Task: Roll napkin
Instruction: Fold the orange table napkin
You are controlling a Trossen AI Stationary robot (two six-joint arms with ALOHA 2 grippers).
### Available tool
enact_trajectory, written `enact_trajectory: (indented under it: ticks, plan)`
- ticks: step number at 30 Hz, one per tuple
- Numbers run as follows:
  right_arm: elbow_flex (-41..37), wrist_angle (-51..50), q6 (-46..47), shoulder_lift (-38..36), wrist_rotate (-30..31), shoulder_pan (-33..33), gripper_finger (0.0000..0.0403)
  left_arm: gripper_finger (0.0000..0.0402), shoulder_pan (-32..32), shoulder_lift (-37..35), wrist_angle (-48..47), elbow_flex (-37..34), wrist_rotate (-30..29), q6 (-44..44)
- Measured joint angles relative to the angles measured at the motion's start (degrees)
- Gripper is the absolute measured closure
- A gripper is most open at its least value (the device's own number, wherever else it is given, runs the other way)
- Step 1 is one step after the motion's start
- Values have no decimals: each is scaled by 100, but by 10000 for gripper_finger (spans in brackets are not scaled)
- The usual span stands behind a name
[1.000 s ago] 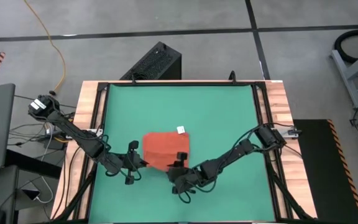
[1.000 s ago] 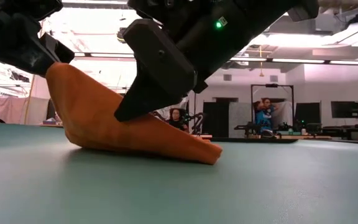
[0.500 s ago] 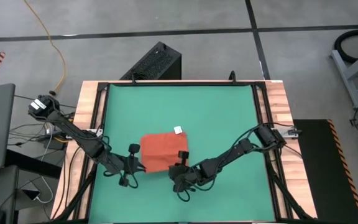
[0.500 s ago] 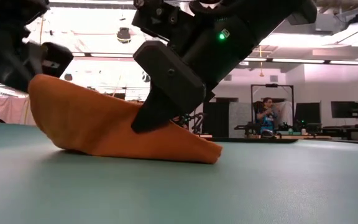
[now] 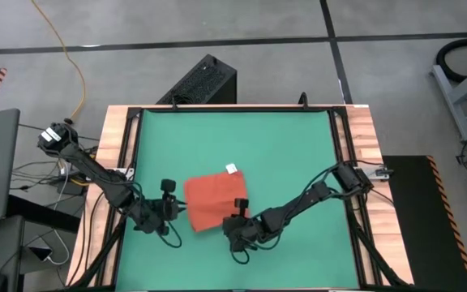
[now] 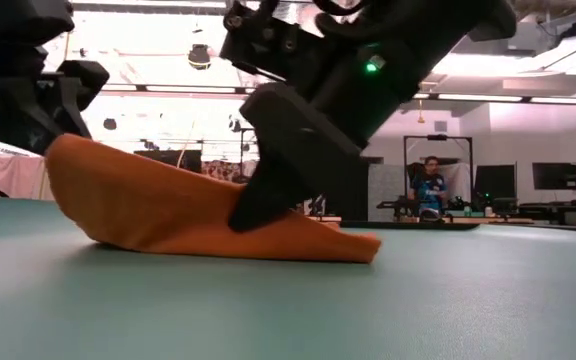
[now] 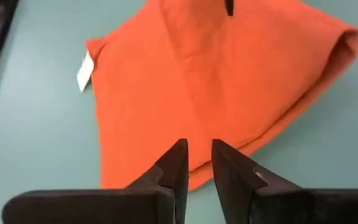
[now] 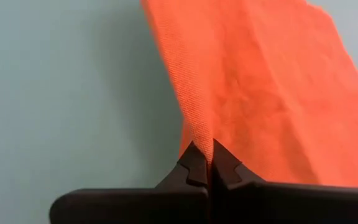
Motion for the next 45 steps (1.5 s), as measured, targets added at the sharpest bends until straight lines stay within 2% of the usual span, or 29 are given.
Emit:
enact_trajectory:
  ticks: [8, 14, 20, 31, 37, 42, 45]
  plan:
    - [-2, -296, 43, 0, 0, 184, 398, 343, -1, 38, 554, -365, 518, 809]
    - [-2, -303, 40, 0, 0, 227, 398, 343, 7, 55, 1279, -703, 513, 1336]
    - [-2, -305, 36, 0, -2, 227, 398, 343, 155, 55, 1260, -715, 420, 1951]
    - [-2, -285, 33, 0, -2, 227, 397, 343, 738, 68, 1318, -715, 1150, 2691]
    - [-2, -283, 33, 0, -2, 227, 397, 343, 799, 687, 1799, -715, 1168, 3176]
    - [-2, -280, 33, 0, -1, 227, 397, 343, 805, 1227, 1855, -524, 635, 3357]
    - [-2, -281, 31, 0, -2, 227, 397, 343, 798, 1426, 1745, -463, 891, 3375]
